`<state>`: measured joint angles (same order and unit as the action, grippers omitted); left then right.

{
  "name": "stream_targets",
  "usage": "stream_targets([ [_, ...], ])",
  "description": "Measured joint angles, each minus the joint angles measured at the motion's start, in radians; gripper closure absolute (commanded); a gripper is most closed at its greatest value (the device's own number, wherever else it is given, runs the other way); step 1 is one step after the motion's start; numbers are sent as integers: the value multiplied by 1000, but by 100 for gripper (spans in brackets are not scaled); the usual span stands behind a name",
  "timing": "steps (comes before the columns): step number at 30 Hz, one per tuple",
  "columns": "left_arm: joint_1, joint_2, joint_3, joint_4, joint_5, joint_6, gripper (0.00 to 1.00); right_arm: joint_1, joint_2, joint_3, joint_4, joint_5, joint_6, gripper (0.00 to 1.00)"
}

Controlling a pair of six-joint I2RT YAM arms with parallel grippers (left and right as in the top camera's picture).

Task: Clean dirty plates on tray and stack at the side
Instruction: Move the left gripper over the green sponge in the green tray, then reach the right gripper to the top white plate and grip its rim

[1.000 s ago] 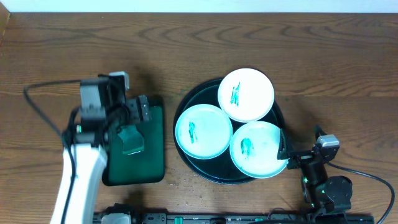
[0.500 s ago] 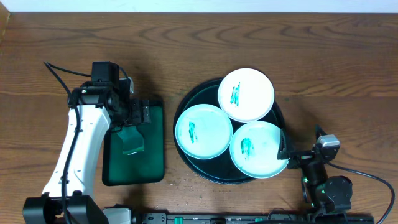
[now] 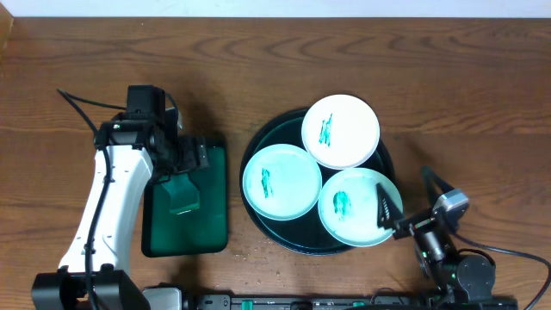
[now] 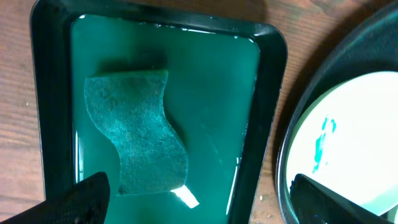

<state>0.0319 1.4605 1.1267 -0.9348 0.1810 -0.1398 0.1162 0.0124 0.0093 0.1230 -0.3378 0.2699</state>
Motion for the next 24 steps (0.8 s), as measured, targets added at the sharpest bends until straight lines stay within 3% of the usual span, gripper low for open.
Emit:
stream_targets([
  [5, 0, 0, 0, 8, 0, -35, 7, 0, 25, 54, -193, -131, 40, 1],
  [10, 0, 0, 0, 15, 0, -47, 7, 0, 174, 211, -402, -176, 35, 1],
  [17, 0, 0, 0, 16, 0, -48, 7, 0, 551, 519, -566, -201, -28, 1],
  [24, 0, 0, 0, 13, -1, -48, 7, 53, 1012, 890, -909, -197, -141, 1],
])
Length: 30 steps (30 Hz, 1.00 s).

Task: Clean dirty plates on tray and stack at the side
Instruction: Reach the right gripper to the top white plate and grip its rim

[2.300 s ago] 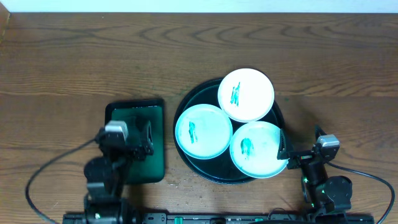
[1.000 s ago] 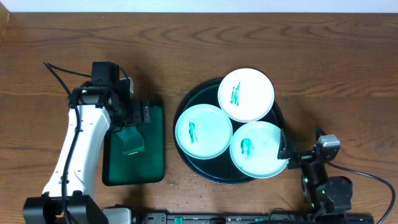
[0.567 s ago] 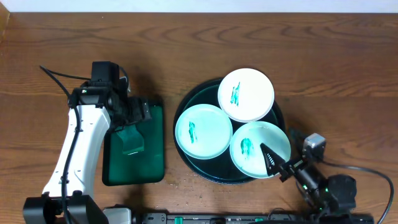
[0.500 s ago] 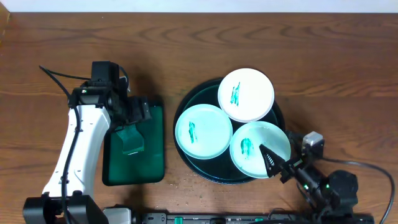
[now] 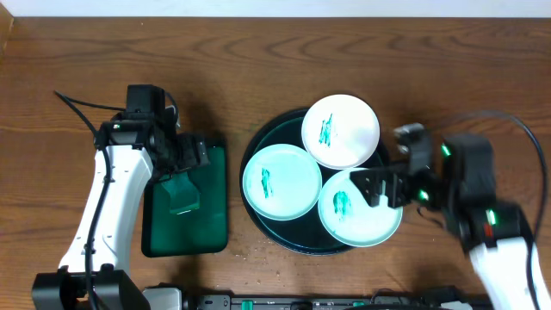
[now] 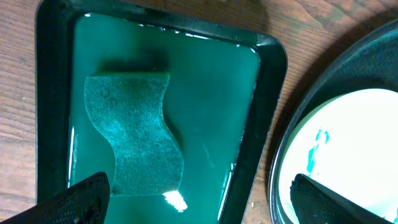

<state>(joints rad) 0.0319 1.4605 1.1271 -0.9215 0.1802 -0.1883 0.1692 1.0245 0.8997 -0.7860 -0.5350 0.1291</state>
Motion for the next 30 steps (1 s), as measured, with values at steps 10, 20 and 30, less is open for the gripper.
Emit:
stream_targets([
  [10, 0, 0, 0, -2, 0, -3, 7, 236, 557, 446, -417, 193, -128, 1],
  [20, 0, 0, 0, -10, 5, -3, 7, 351, 857, 498, -396, 279, -167, 1],
  [30, 0, 0, 0, -10, 8, -3, 7, 350, 893, 498, -259, 238, -110, 1],
])
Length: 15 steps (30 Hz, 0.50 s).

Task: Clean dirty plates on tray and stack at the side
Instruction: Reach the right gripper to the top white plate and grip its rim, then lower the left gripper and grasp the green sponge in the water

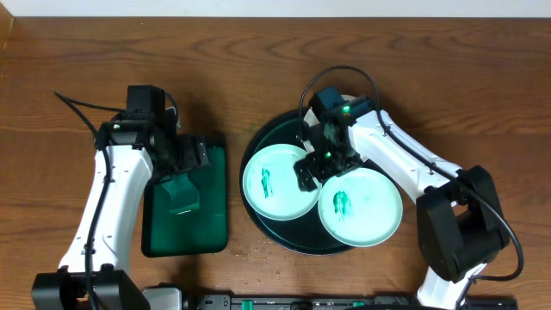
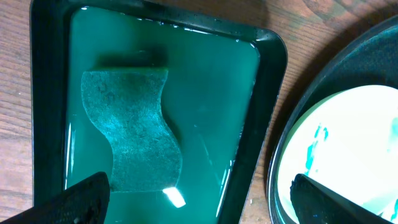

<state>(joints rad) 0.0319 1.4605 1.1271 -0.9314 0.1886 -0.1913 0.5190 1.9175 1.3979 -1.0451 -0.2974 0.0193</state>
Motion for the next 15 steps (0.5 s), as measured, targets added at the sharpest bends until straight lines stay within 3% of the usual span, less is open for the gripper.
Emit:
stream_targets([
  [8, 0, 0, 0, 2, 0, 0, 7, 0, 0, 1, 67, -32, 161, 1],
  [9, 0, 0, 0, 2, 0, 0, 7, 0, 0, 1, 66, -37, 164, 8],
  [15, 0, 0, 0, 3, 0, 0, 7, 14, 0, 1, 68, -43, 195, 1],
])
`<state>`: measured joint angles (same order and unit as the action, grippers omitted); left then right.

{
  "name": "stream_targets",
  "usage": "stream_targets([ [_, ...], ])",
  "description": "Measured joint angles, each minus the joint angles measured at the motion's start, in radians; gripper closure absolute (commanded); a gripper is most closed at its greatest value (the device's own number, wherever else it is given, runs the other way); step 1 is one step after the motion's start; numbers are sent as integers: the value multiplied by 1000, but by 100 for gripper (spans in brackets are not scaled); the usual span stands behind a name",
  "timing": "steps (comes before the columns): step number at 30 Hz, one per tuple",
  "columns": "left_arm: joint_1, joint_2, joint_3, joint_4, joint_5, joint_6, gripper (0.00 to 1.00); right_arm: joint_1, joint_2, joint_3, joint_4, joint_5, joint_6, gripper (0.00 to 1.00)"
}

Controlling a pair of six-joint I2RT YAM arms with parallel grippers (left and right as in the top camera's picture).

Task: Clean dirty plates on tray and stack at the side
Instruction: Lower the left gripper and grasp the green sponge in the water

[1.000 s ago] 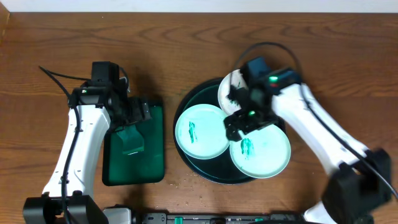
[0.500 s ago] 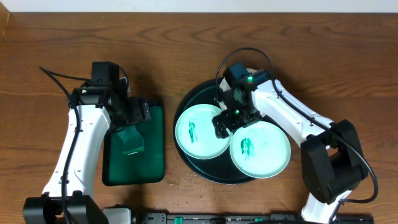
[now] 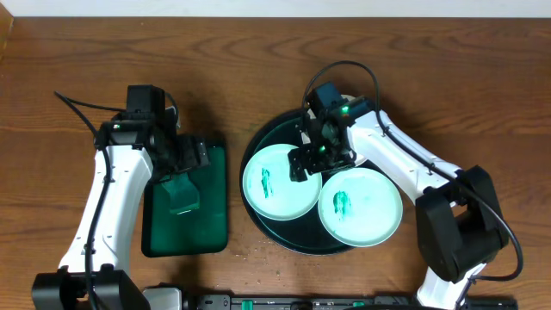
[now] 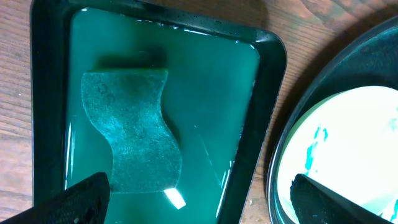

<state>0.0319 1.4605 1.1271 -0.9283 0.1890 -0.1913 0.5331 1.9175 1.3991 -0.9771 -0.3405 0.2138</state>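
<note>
Two pale plates with green smears lie on the round dark tray (image 3: 258,142): one at the left (image 3: 280,182), one at the front right (image 3: 362,207). My right arm largely covers the third, white plate at the back. The right gripper (image 3: 312,158) sits low over the tray's middle, between the plates; its jaws do not show clearly. A green sponge (image 4: 134,134) lies in the water of the rectangular basin (image 4: 268,93). The left gripper (image 4: 208,202) hovers open above the basin, and both its fingers (image 4: 84,199) are clear of the sponge. The left plate's edge (image 4: 348,143) shows at the right.
The basin stands left of the round tray on the brown wooden table (image 3: 258,52). A black cable (image 3: 77,108) trails behind the left arm, and another loops over the right arm (image 3: 340,69).
The right gripper has shifted slightly left and back over the tray's middle. The left gripper, sponge and basin are where they were.
The right gripper began at the table's front right, beside the front plate. It then stood at the tray's right side, and later over the tray's middle, covering the white plate, where it remains. The left gripper stayed open above the basin throughout.
</note>
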Motion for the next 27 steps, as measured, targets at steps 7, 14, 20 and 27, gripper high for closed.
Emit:
stream_targets([
  [7, 0, 0, 0, 0, 0, 0, 7, 10, 0, 0, 2, 28, 35, 9],
  [14, 0, 0, 0, 0, 0, 0, 7, 10, 1, 0, 10, 93, 95, 26],
  [20, 0, 0, 0, 0, 0, 0, 7, 10, 49, 0, 23, 110, 116, 34],
  [27, 0, 0, 0, 1, 0, 0, 7, 8, 135, 3, 34, 112, 120, 59],
])
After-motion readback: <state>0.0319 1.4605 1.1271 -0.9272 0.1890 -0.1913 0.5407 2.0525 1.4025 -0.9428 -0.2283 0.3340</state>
